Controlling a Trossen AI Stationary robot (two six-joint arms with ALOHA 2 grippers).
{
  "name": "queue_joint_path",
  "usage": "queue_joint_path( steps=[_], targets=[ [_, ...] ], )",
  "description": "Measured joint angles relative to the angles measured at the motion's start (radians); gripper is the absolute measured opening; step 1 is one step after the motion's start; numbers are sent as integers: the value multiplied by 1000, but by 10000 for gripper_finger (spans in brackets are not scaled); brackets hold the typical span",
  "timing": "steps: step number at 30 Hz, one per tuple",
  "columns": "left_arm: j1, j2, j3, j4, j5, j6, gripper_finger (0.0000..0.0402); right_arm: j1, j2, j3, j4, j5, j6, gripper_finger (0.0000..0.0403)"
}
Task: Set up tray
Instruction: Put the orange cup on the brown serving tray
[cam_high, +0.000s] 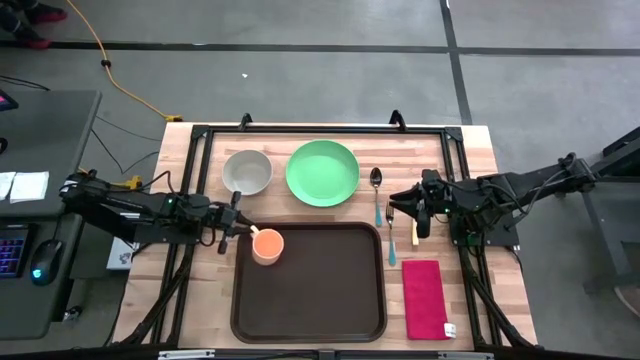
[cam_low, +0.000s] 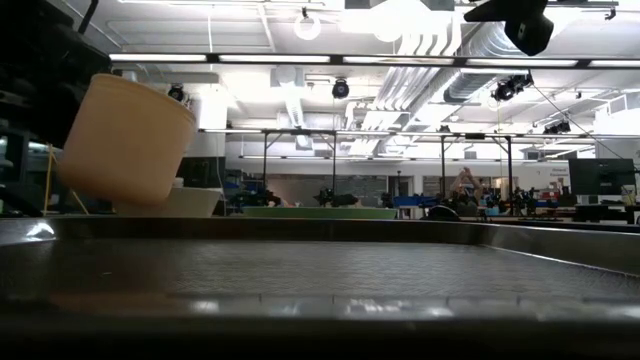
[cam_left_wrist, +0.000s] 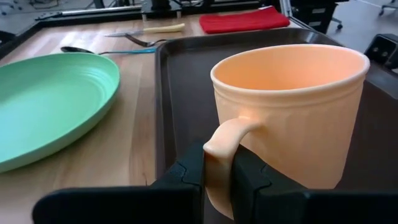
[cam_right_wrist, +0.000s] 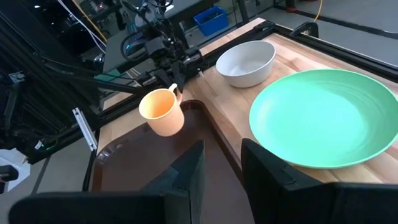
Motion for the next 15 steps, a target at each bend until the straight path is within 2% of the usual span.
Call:
queue_joint_path(
  steps=[9, 15],
  targets=[
    [0, 9, 1, -18, 40, -1, 72, 0, 0, 0, 0, 3, 0, 83],
    [0, 22, 33, -108, 35, 0, 72, 0, 0, 0, 0, 7, -1, 83]
  ],
)
